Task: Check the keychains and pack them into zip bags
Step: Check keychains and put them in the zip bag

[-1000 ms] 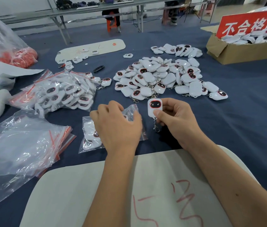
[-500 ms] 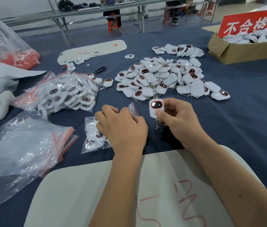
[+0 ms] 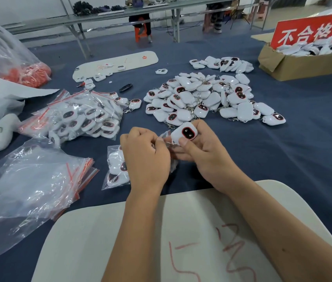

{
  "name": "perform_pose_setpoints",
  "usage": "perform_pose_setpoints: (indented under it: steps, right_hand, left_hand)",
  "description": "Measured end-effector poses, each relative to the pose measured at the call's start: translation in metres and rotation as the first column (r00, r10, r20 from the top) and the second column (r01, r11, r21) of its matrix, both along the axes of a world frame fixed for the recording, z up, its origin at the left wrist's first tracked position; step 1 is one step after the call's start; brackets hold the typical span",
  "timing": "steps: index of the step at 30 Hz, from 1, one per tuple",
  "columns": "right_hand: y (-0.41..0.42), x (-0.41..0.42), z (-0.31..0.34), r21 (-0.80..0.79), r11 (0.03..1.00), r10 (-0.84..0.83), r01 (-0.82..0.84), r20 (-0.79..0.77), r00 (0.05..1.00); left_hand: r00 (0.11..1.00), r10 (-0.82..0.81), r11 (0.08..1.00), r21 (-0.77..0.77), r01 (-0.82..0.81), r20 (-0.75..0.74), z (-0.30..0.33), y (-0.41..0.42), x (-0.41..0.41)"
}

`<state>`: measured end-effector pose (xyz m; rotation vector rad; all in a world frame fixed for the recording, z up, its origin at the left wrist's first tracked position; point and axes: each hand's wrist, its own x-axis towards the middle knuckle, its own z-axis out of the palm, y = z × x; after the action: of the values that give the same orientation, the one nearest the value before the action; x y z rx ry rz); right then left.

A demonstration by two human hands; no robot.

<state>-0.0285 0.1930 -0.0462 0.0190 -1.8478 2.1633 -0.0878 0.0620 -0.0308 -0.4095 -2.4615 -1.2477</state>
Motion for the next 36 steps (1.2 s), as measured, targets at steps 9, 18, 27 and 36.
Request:
perform_pose_setpoints:
  steps: [9,18,27,36]
  right_hand:
    - [-0.009,0.0,0.0,0.613,0.789,-0.072,0.042,0.025,0.997]
    - [-0.019,-0.01,0.007,0.763,0.63,-0.094,0.145,-0.111,0.989]
    - [-0.017,-0.005,0.01,0.682,0.727,0.02,0.08,-0.138,0.99]
    - [-0.027,-0.014,0.002,0.691,0.69,-0.053,0.214,-0.247,0.968]
  left_hand:
    - [0.956,0.037,0.999,0.036,-0.028,-0.291,0.005,0.0,0.004]
    - [0.946,0.059,0.997,0.06,-0.042,-0.319,0.006,0.003,0.005]
    - [0.936,0.144,0.983,0.157,-0.097,-0.321,0.005,0.001,0.002]
    - [0.91,0.145,0.983,0.16,-0.088,-0.388,0.008,0.002,0.004]
